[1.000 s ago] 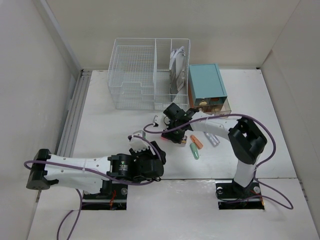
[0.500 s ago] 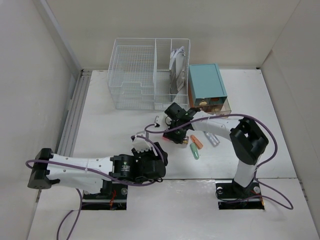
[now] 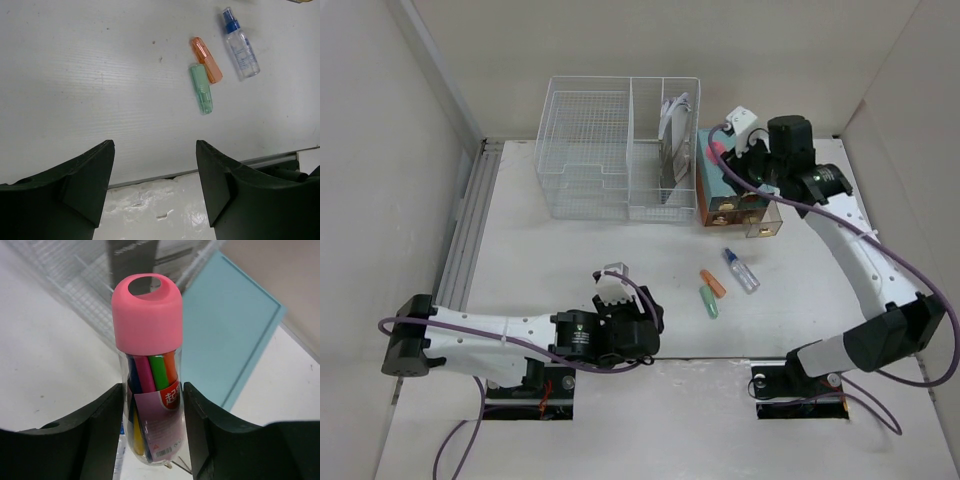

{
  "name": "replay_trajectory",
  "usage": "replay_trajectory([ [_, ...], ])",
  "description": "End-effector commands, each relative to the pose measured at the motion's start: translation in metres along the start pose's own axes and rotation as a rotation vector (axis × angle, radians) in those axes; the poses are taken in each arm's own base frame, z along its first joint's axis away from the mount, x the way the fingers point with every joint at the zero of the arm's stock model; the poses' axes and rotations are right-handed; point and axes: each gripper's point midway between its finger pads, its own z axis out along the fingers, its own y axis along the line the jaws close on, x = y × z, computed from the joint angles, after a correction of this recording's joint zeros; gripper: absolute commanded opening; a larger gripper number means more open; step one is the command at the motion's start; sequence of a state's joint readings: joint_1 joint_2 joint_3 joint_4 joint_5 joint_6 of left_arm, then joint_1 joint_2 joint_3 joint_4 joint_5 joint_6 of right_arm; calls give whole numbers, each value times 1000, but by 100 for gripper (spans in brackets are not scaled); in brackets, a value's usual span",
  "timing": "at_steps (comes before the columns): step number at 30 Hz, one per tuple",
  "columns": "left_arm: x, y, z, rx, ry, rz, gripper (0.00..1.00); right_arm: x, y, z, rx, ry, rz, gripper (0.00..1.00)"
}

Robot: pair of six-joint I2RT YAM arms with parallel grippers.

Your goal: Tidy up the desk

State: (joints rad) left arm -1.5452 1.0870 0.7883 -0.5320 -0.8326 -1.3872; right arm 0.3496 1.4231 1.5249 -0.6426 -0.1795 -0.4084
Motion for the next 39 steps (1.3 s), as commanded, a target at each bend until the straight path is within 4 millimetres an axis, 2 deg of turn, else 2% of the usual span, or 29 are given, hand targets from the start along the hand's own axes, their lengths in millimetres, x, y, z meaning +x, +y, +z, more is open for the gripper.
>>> replay_trajectory([
  [1,-13,-20,-8,46,-29,-29,63,10,-42,7,87,14,79,10],
  [4,-15,-21,-9,53,-29,-37,63,23,-68,9,98,19,112,10],
  [10,-15,-17,-9,61,-30,-48,63,67,-85,25,97,84,120,9],
  [12,-15,-17,-9,61,-30,-48,63,72,-86,28,91,87,129,9],
  [13,-13,-16,-8,61,-30,-48,63,84,-83,34,76,114,129,9],
  [16,-11,-14,-6,60,-30,-46,63,99,-76,37,49,138,148,8],
  [24,-10,-18,-5,75,-33,-47,63,142,-51,31,28,196,142,5],
  [27,-9,-17,-4,70,-32,-40,63,147,-47,27,24,201,132,5],
  [31,-7,-18,-3,70,-32,-40,63,138,-44,15,22,179,117,5],
  [35,-5,-20,-3,71,-23,-30,63,138,-37,7,3,194,126,5],
  [39,-6,-20,-3,71,-23,-30,63,146,-27,-4,-35,258,142,5],
])
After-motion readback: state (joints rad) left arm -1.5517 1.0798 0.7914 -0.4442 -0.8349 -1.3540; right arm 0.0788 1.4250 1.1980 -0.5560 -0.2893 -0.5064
